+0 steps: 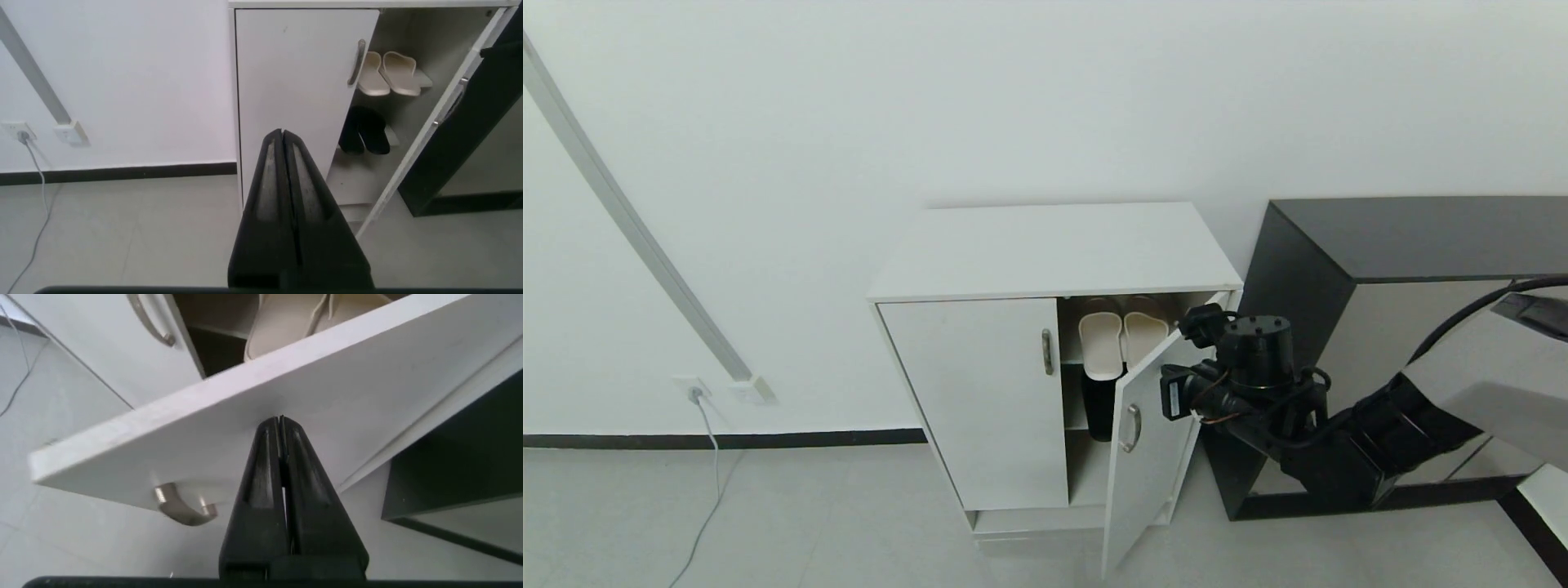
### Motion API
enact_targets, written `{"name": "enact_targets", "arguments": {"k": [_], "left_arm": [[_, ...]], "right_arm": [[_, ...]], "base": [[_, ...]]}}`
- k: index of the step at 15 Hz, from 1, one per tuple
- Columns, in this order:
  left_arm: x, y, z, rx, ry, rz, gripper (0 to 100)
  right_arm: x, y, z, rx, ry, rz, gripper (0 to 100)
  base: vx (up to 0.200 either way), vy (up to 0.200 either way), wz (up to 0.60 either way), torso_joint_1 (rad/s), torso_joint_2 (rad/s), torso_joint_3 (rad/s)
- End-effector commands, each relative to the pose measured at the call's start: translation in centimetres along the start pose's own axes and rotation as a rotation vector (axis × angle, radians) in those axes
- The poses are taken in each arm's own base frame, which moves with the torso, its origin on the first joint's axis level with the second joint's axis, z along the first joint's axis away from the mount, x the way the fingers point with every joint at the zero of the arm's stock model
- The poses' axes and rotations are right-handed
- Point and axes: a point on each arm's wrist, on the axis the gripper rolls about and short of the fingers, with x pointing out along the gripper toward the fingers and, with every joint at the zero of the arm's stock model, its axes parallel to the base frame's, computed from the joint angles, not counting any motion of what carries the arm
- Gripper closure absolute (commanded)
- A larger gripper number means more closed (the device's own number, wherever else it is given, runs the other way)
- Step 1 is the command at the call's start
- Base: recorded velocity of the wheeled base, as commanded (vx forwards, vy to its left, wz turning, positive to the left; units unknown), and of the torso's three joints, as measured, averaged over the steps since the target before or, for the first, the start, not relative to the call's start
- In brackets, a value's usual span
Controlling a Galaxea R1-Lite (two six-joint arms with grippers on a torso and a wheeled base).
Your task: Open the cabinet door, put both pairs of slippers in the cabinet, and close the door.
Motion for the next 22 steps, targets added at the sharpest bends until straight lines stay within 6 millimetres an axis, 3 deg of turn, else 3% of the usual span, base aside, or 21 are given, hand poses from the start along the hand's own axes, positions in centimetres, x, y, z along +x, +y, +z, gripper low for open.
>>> {"name": "enact_targets", "arguments": {"k": [1,10,22], "left_arm": [[0.0,0.0,0.0,0.0,0.001,-0.001,100],[0.0,0.0,0.0,0.0,0.001,0.0,100],[0.0,0.0,0.0,-0.002,-0.001,0.0,100]], "right_arm": [[1.1,-0.1,-0.5,0.0,0.007,-0.007,100],[5.9,-0.9,-0.4,0.016,-0.049,-0.037,100],[10.0,-2.1,1.3,0.033,-0.094,-0.07,100]], "base": [[0.0,0.0,0.0,0.0,0.0,0.0],[0.0,0.0,0.0,0.0,0.0,0.0],[0.0,0.0,0.0,0.0,0.0,0.0]]}}
